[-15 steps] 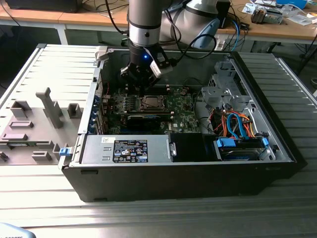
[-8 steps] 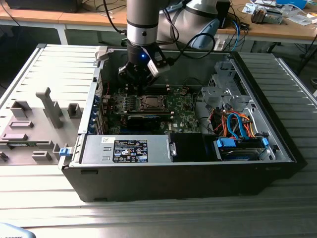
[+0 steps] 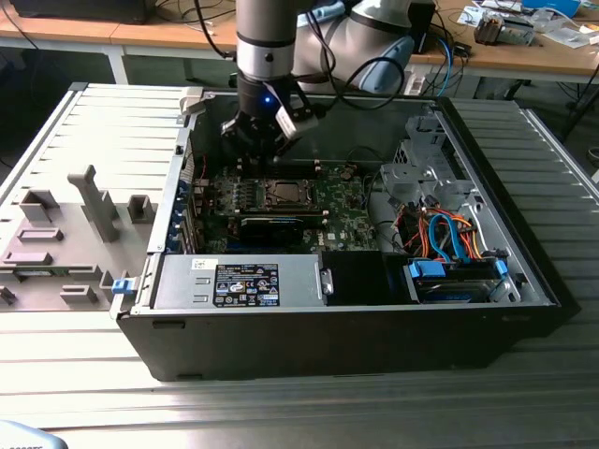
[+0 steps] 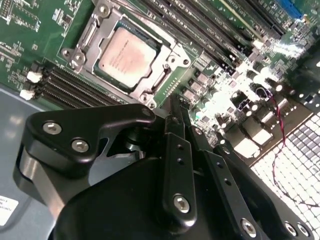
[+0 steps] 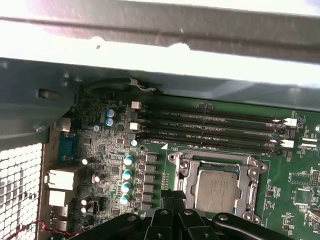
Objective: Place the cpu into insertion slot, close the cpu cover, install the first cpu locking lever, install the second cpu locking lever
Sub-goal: 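Install the first cpu locking lever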
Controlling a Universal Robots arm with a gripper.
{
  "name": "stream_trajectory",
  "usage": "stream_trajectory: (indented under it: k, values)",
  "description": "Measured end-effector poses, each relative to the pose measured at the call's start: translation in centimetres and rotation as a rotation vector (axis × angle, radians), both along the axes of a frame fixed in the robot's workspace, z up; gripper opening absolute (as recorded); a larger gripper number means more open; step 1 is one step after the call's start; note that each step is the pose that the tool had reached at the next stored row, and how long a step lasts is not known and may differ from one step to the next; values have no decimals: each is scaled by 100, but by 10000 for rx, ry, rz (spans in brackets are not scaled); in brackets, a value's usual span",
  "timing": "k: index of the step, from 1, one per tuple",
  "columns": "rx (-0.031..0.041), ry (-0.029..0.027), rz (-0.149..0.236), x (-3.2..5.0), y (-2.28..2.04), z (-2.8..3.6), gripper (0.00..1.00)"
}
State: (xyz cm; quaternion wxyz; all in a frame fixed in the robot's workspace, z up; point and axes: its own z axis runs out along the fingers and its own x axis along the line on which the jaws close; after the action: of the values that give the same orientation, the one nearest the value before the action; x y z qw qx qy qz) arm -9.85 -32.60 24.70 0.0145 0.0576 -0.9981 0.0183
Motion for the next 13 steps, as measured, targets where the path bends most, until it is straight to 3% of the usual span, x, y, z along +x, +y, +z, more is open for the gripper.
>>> stream_trajectory:
  k: [6,13]
  values:
    - [68,-11,1,-42,51,18,11]
    - [311,-10,1,-81,118,46,11]
